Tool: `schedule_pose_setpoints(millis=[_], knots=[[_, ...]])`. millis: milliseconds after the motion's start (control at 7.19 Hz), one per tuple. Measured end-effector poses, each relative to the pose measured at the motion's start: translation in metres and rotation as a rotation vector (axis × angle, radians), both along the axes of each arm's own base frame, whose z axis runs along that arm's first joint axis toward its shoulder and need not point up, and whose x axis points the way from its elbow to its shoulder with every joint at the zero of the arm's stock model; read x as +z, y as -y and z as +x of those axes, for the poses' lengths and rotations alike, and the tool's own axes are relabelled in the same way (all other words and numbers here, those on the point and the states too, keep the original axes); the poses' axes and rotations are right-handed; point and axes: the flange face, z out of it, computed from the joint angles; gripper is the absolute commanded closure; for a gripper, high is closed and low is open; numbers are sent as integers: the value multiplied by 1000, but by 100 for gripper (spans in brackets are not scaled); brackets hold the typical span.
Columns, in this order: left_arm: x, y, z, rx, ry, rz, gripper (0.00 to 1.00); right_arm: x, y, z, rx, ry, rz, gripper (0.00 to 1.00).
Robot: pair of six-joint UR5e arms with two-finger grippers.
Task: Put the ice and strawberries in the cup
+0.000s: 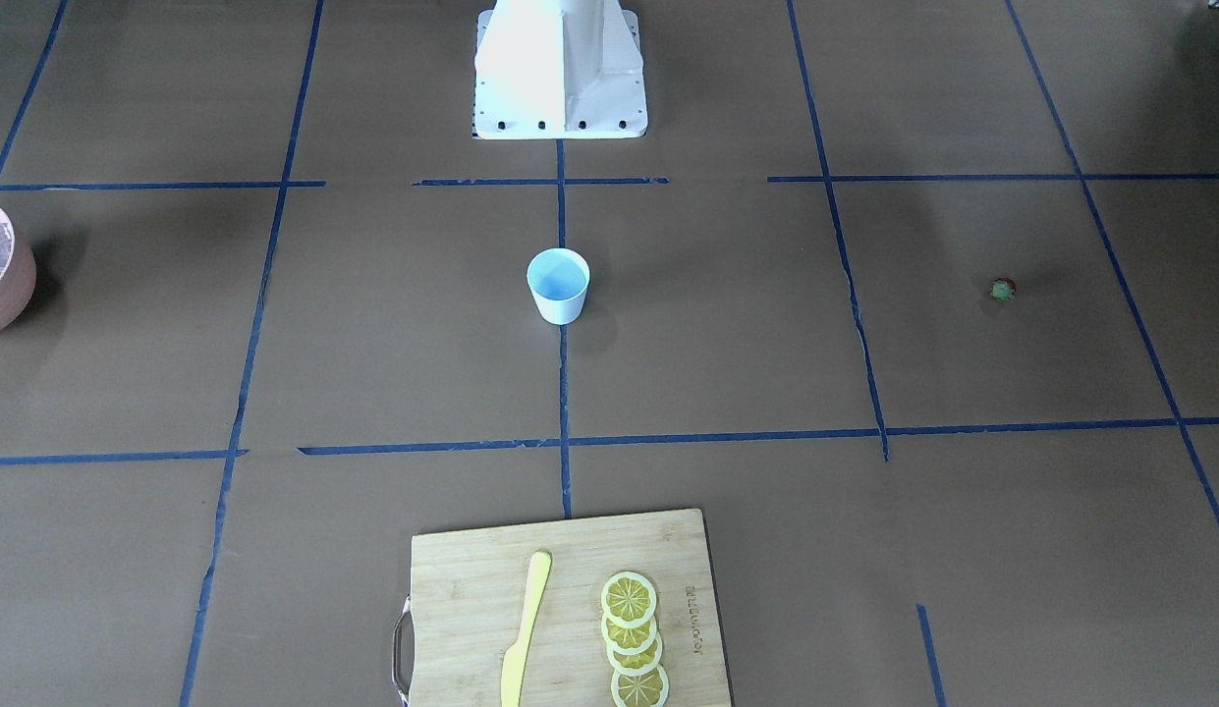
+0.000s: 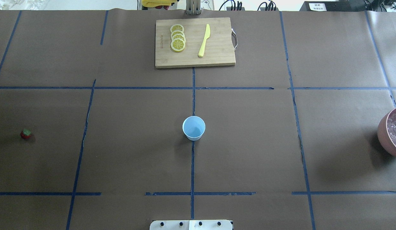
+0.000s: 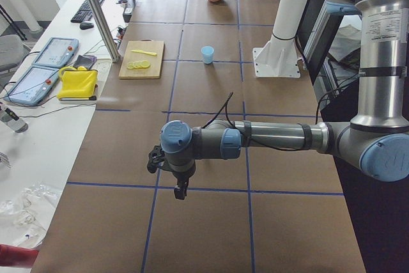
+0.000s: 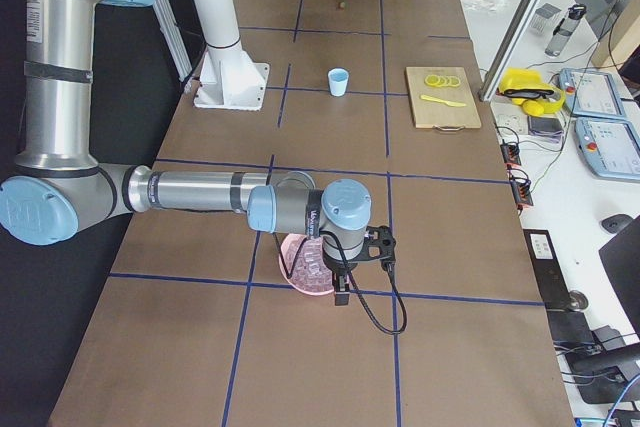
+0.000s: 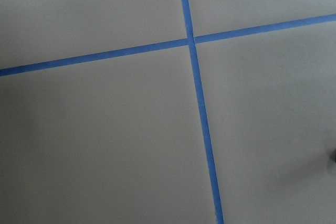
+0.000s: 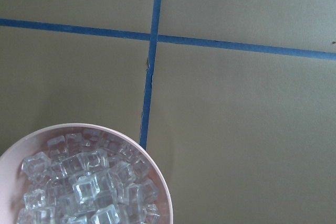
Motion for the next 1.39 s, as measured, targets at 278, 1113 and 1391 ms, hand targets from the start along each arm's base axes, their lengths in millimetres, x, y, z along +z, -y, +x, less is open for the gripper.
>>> schedule_pose_setpoints(millis=[278, 1113, 1391], knots=[[-1, 0, 0, 0, 1, 2, 0, -1, 0, 0, 1, 1, 6, 0], [1, 1, 2, 0, -6, -3, 0, -13, 5, -63, -40, 25, 122, 0], [0, 1, 4, 7, -7, -1, 0, -9, -13, -102, -73, 55, 162, 2]])
